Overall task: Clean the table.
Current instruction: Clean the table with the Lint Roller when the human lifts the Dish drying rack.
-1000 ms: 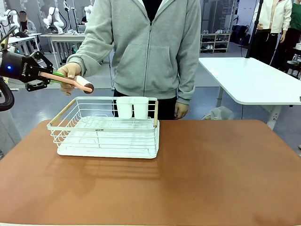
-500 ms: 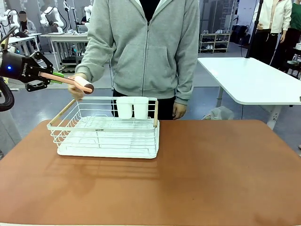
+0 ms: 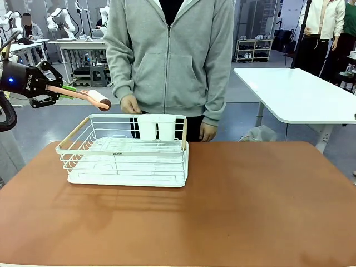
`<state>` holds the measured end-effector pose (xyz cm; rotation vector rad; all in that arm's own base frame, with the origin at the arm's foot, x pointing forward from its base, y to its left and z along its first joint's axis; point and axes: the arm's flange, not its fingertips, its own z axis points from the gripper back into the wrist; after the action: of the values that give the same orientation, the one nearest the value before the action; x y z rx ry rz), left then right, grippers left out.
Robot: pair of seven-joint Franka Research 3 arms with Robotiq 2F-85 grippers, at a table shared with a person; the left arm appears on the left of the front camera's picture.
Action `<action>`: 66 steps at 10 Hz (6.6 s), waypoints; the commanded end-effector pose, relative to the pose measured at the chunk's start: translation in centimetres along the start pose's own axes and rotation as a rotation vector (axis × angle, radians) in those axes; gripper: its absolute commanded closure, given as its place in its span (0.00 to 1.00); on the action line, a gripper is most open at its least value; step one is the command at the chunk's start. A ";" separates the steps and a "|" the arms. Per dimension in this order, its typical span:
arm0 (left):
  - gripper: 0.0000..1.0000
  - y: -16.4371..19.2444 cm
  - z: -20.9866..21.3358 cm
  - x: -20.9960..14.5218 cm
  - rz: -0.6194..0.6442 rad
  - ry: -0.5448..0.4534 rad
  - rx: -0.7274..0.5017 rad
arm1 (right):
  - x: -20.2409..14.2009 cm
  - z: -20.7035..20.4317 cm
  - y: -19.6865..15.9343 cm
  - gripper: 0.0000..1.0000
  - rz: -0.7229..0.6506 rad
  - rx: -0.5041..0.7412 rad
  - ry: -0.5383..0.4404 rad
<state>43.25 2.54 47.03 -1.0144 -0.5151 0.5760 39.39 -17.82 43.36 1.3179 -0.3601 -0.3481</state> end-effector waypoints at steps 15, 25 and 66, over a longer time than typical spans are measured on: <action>1.00 -0.1 0.1 0.0 -0.001 0.000 0.003 | -0.4 -0.1 0.3 0.00 0.001 0.008 -0.004; 1.00 -0.1 0.1 0.0 -0.001 0.000 0.003 | -0.4 -0.1 0.3 0.00 0.001 0.008 -0.004; 0.79 7.5 -20.9 6.2 -0.483 0.457 0.433 | -0.4 -0.1 0.3 0.00 0.001 0.008 -0.004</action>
<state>58.94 -3.18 32.37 -0.5424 -0.1910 -0.0186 39.40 -17.76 43.37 1.3174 -0.3594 -0.3471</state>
